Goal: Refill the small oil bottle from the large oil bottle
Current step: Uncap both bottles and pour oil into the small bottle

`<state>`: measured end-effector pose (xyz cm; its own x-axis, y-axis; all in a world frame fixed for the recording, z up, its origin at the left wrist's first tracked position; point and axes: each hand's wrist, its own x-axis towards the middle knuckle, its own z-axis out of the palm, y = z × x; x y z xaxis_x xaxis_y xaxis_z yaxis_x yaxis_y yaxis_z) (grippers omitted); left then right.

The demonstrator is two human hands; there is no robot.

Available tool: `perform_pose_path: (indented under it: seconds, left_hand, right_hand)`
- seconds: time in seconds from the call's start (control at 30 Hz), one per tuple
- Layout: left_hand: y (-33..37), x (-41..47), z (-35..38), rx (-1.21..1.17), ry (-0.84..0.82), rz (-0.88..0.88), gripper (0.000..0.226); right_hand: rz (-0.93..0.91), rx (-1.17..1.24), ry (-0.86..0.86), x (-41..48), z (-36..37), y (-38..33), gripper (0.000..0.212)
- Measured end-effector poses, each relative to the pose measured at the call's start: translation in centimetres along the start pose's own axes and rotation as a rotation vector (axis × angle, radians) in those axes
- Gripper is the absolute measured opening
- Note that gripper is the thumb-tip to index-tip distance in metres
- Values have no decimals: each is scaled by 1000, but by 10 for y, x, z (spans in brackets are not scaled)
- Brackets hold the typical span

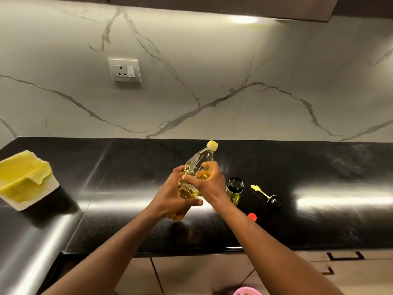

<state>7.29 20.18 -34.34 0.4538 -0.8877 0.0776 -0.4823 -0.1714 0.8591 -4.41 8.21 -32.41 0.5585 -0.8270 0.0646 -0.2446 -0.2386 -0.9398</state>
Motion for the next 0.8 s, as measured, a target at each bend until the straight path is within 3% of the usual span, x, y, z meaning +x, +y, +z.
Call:
perform_pose_path:
  seconds: [0.17,0.33,0.57,0.8]
  left_hand:
    - [12,-1,-8,224,-56,72,109]
    - [18,-1,-15,506,-194,84,105]
    - [21,13,-6,746,-327,48,107]
    - [23,30,8,828,-413,-4,109]
  right_hand:
    - [110,236,12,-21,3,3,91]
    - [216,384,49,-41,7,17,87]
    - [360,502,74,-38,7,39,107]
    - [426,526,4,-30,-3,54,92]
